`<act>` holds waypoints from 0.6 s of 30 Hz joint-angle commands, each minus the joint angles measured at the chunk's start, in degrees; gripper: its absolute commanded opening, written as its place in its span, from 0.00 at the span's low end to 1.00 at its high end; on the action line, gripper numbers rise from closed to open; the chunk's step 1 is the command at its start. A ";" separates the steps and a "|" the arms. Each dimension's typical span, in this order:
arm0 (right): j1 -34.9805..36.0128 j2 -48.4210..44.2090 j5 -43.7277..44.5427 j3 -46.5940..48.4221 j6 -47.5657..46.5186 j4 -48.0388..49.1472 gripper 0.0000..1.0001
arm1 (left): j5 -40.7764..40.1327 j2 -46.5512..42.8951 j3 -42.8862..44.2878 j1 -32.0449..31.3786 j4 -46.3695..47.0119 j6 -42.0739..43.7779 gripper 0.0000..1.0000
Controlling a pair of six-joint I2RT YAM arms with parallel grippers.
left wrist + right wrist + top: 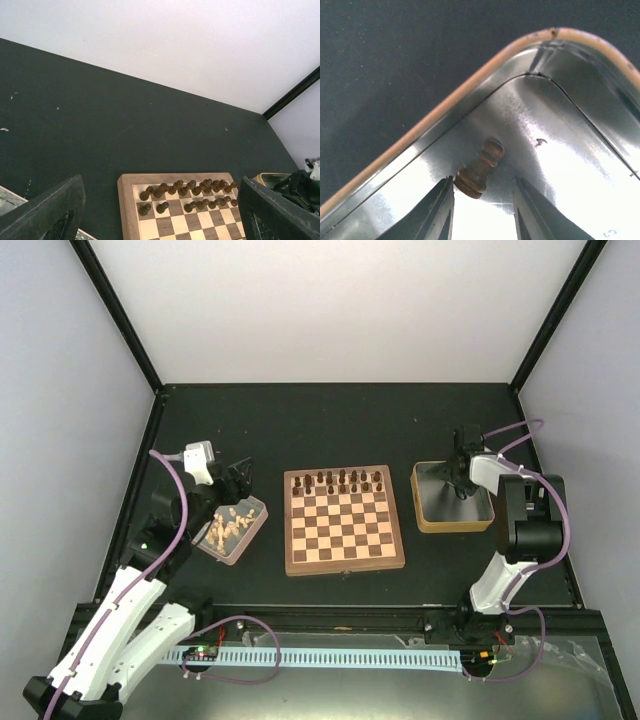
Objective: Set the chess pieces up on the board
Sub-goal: Pick up the chess piece from the storage box.
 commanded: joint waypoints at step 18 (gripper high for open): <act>-0.52 3.77 2.99 4.48 0.80 -7.24 0.30 | 0.31 -0.19 -0.14 0.53 0.94 0.20 0.85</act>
